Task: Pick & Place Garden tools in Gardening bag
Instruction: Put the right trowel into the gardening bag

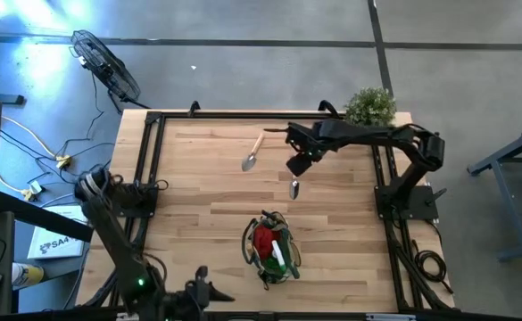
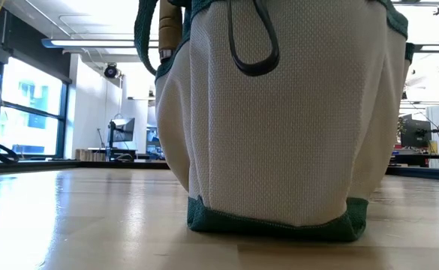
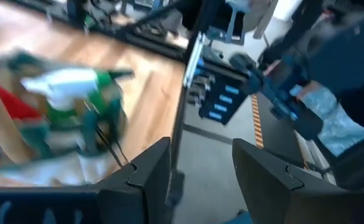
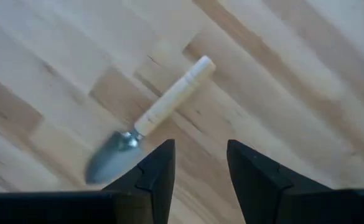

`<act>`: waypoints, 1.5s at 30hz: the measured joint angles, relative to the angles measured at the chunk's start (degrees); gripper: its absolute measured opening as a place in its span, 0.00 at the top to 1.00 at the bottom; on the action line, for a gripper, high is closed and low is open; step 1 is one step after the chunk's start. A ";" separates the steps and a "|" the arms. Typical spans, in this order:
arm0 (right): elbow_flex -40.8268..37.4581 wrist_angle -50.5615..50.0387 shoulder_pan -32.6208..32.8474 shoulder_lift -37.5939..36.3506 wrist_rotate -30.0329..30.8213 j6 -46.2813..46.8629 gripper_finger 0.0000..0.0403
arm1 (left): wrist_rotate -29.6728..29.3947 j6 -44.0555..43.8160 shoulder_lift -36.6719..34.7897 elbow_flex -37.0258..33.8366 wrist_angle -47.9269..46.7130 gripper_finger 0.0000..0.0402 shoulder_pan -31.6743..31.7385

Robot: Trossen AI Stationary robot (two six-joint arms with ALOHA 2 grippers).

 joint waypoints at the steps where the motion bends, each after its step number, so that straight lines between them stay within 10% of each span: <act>1: 0.01 -0.65 0.16 -0.61 0.24 -1.89 0.66 | 0.06 1.28 -1.17 0.00 -0.39 0.58 0.43; 6: 0.01 -0.83 -2.66 -1.94 -12.33 3.77 0.66 | 0.11 7.66 -6.65 0.02 -3.10 0.58 3.17; 12: -0.46 0.28 -4.62 -1.94 -7.94 13.09 0.66 | -0.45 9.82 -10.63 0.07 -7.38 0.58 7.35; 17: -2.76 0.54 -4.59 -1.94 -15.76 15.58 0.66 | -0.46 11.57 -14.51 0.07 -10.53 0.58 11.34; 34: -4.21 7.85 3.30 -1.92 -1.76 26.21 0.66 | -5.85 19.19 -29.46 0.09 -38.67 0.58 27.86; 45: -4.21 14.04 3.91 -1.92 -4.34 25.85 0.66 | -7.59 20.34 -27.99 -2.08 -49.22 0.58 39.15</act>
